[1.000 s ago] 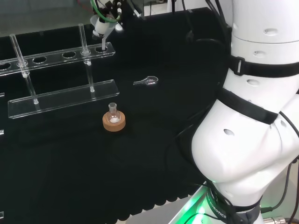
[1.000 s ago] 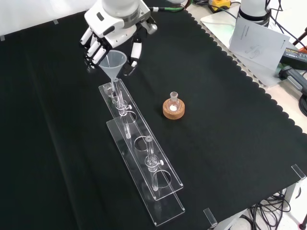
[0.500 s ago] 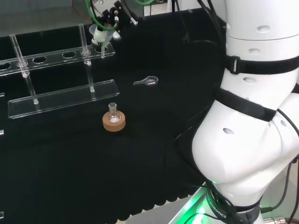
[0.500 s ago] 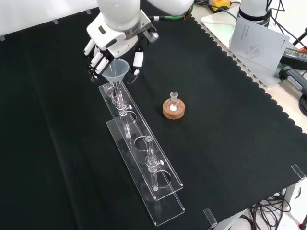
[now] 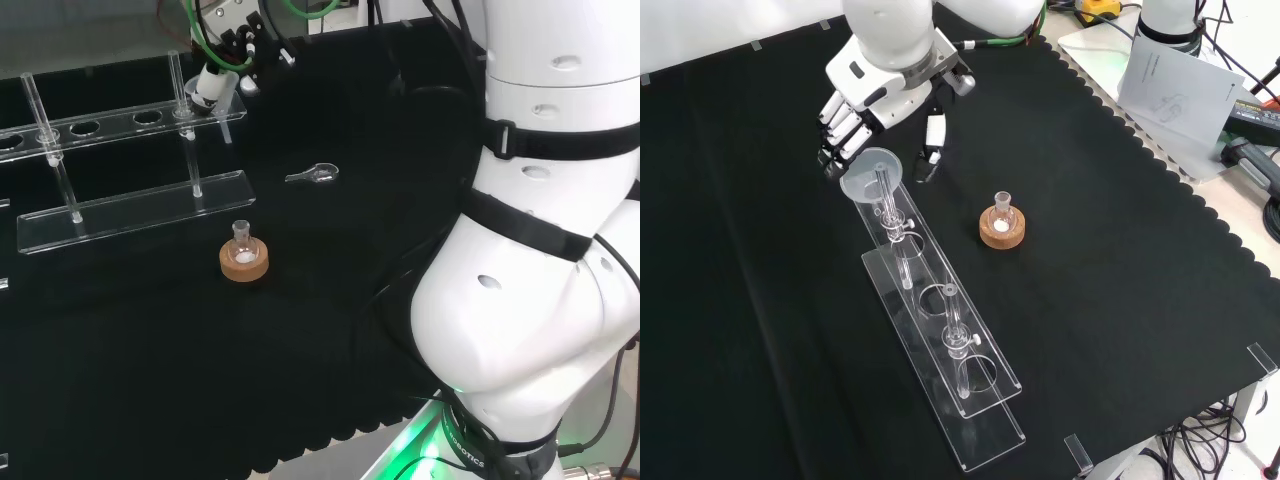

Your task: Put the funnel back on the funnel stand.

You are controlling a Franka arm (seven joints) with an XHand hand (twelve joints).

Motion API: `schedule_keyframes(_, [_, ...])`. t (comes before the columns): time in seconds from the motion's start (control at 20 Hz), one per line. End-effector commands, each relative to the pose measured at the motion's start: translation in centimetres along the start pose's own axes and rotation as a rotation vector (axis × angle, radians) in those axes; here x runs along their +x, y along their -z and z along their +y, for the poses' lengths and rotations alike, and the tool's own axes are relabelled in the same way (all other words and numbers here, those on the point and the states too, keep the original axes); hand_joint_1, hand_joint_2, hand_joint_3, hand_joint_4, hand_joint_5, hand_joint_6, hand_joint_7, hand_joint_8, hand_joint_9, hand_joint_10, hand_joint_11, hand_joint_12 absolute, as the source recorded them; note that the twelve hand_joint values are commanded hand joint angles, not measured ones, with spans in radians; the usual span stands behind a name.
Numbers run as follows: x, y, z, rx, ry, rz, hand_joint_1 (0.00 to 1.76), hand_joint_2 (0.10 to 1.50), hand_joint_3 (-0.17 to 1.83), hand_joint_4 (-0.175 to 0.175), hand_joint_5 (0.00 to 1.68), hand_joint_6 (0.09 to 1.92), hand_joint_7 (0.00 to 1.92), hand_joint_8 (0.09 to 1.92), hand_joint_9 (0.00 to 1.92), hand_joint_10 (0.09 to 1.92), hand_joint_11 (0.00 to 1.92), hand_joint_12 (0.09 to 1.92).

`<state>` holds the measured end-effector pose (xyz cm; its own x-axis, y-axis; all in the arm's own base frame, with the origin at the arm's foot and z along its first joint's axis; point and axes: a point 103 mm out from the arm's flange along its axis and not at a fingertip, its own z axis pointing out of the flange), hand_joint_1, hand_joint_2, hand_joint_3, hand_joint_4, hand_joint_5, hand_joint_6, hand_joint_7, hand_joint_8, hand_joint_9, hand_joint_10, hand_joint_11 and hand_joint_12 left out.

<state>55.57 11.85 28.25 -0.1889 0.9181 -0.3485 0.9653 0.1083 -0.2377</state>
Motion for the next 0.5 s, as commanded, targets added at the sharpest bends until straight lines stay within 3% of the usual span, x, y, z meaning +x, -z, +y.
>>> schedule_keyframes(0.05, [-0.2, 0.7, -1.8, -0.037, -0.014, 0.029, 0.48, 0.64, 0.30, -0.020, 0.32, 0.09, 0.16, 0.67, 0.48, 0.63, 0.46, 1.36])
schedule_keyframes(0.5, [-3.5, 2.5, -7.2, -0.073, -0.113, 0.088, 0.46, 0.66, 0.29, -0.025, 0.37, 0.09, 0.21, 0.69, 0.51, 0.65, 0.46, 1.37])
